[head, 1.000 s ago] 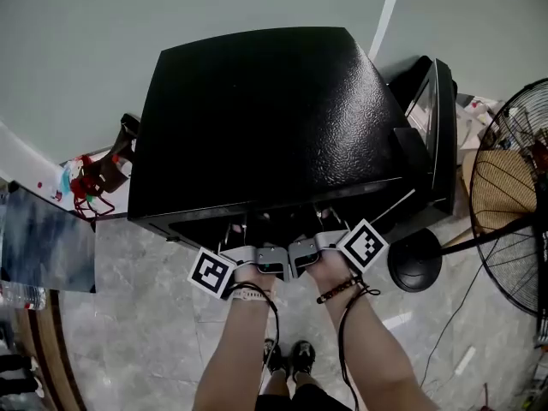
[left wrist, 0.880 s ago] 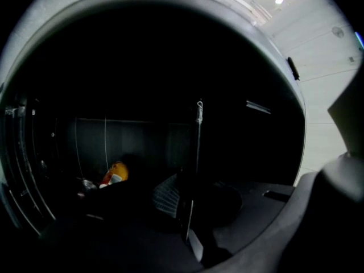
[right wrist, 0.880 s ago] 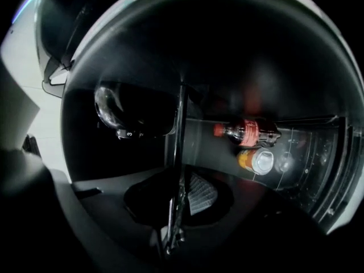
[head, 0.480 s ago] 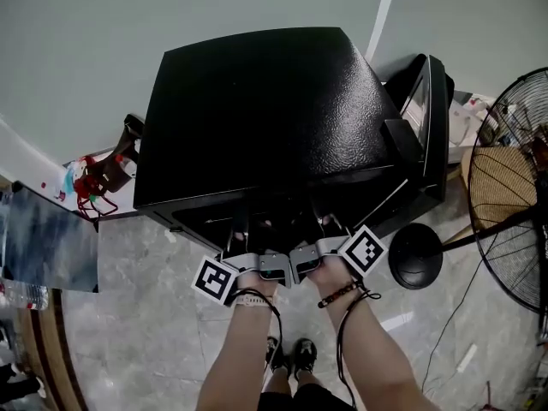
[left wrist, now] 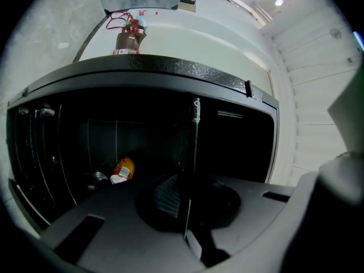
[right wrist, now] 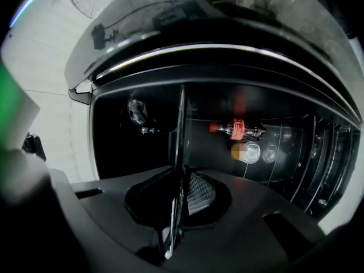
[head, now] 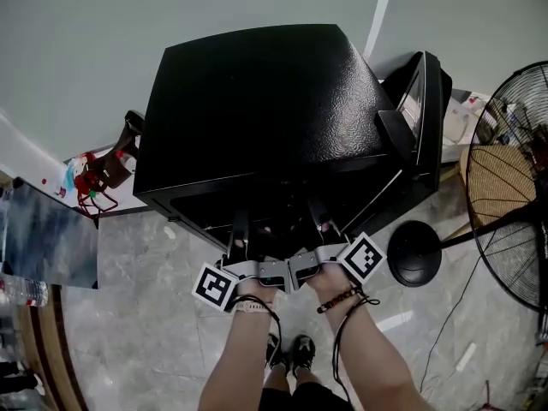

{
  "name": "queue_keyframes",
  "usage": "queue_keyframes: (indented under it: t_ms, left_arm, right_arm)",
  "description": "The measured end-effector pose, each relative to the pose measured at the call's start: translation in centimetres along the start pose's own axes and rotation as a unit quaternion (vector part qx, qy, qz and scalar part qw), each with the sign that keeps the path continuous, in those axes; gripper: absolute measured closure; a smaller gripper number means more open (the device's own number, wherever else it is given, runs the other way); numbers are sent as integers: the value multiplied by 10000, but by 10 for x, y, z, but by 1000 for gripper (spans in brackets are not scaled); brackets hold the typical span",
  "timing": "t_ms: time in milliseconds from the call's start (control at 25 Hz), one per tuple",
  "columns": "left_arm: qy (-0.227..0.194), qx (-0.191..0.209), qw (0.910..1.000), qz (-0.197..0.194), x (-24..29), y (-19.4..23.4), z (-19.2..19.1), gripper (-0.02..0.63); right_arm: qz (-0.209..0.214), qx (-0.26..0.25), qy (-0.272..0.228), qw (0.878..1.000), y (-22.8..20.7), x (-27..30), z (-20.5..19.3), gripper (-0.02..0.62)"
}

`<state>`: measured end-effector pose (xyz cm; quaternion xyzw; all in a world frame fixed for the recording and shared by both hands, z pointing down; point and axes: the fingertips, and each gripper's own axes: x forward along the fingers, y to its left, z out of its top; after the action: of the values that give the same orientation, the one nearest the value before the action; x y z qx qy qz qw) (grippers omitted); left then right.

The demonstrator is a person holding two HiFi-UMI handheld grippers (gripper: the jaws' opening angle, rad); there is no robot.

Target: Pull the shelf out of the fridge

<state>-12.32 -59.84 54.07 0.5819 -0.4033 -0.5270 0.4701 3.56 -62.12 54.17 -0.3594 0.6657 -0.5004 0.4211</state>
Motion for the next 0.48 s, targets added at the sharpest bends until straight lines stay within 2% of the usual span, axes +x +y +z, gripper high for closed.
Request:
queue_keyframes:
  t_ms: [480]
  left_arm:
    - [-68, -43, 10000, 24, -31, -4, -11, 583]
  right_arm:
    - [26, 31, 51, 10000, 5, -30, -6, 560]
